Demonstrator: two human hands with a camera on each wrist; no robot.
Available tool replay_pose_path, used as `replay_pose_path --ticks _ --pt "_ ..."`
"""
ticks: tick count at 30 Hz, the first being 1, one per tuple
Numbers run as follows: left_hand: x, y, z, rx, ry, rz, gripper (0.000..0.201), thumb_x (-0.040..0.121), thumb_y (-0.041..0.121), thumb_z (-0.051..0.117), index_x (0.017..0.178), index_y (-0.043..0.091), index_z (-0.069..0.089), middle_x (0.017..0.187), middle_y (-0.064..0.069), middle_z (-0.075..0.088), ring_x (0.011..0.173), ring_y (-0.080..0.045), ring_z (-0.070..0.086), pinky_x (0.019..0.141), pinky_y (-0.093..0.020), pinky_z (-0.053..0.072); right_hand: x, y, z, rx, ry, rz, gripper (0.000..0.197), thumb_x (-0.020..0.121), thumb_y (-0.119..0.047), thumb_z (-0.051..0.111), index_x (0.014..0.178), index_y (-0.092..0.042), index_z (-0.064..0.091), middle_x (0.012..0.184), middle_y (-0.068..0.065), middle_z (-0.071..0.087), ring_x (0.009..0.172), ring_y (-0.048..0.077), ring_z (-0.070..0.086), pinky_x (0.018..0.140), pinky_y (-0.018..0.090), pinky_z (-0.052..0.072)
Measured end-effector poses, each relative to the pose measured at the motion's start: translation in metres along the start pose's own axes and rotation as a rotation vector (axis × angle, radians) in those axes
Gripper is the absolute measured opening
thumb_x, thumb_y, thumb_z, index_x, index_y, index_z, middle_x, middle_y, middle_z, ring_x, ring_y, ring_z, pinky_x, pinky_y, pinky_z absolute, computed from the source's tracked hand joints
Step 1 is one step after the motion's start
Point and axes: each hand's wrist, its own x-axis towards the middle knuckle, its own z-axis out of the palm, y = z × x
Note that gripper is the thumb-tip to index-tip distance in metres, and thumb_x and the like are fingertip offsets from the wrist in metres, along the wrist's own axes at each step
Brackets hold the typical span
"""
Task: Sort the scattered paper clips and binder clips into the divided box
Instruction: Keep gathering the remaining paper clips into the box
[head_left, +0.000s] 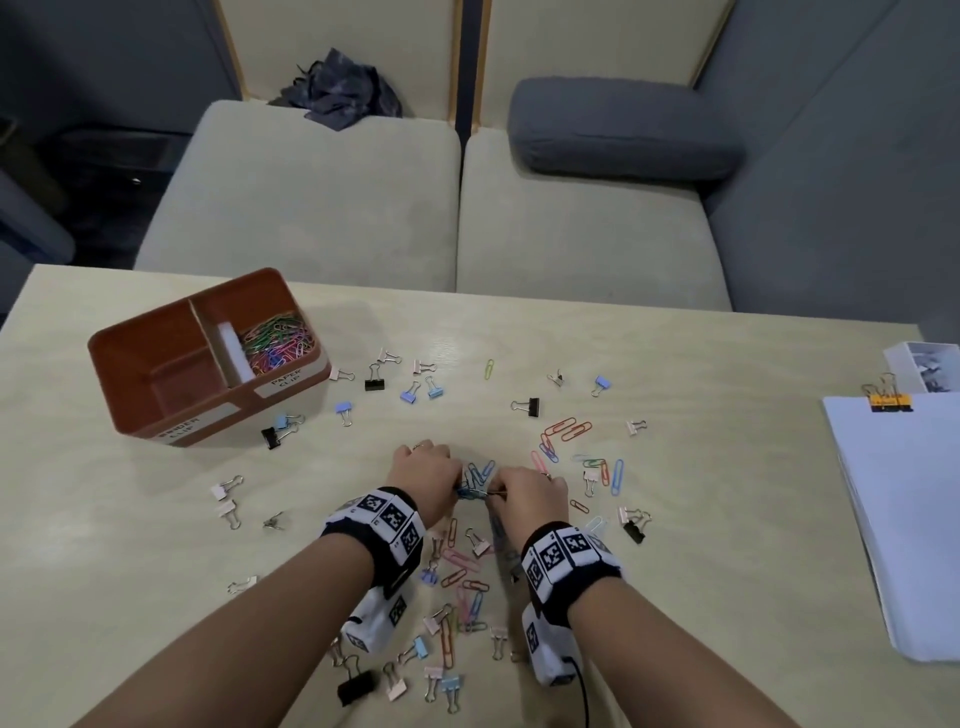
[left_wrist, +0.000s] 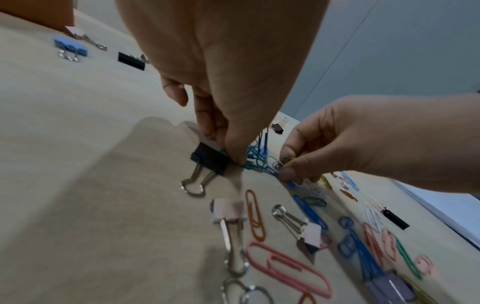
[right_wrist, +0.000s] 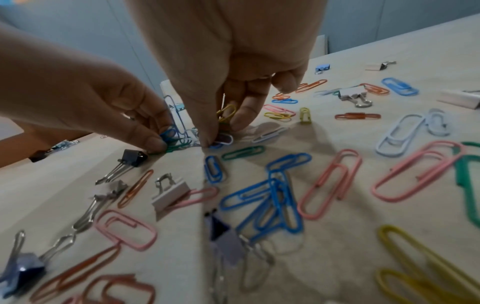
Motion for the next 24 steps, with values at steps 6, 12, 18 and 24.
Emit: replay_pose_path --ticks 6,12,18,24 --pt "-0.002 -0.014 -0.004 -0.005 0.002 -0.012 0.023 0.092 0.032 0.048 0.11 0.022 0.058 0.112 -0.001 0.058 0.111 -0.023 0.049 0.094 -0.038 0.035 -0.001 0.003 0.001 0.027 -0.008 -0.011 0.015 0.093 -0.027 0.051 0.101 -0.024 0.064 0.101 0.0 0.07 0.103 0.025 0.058 0.099 0.039 0.03" --pt "-0.002 -0.024 -0.01 -0.218 0.0 -0.074 0.017 0.09 0.031 0.052 0.104 0.026 0.06 0.104 0.003 0.065 0.103 -0.022 0.055 0.092 -0.038 0.036 -0.003 0.003 0.007 -0.079 -0.013 -0.039 0.021 0.095 -0.029 0.049 0.107 -0.025 0.066 0.113 0.001 0.062 0.113 0.025 0.051 0.1 0.042 0.031" --pt "-0.004 -0.038 -0.012 -0.387 0.021 -0.104 0.014 0.087 0.029 0.059 0.1 0.025 0.063 0.102 0.004 0.067 0.099 -0.021 0.059 0.091 -0.036 0.044 -0.005 0.002 0.006 -0.079 -0.004 -0.089 0.02 0.095 -0.027 0.049 0.105 -0.025 0.065 0.108 -0.001 0.068 0.109 0.023 0.053 0.098 0.038 0.03" --pt "-0.007 -0.046 -0.014 -0.453 0.069 -0.124 0.012 0.086 0.025 0.059 0.097 0.023 0.064 0.1 0.005 0.068 0.099 -0.02 0.059 0.091 -0.036 0.044 -0.001 0.001 0.007 -0.182 -0.025 -0.145 0.023 0.095 -0.025 0.047 0.107 -0.024 0.066 0.108 0.001 0.068 0.11 0.024 0.052 0.098 0.039 0.031"
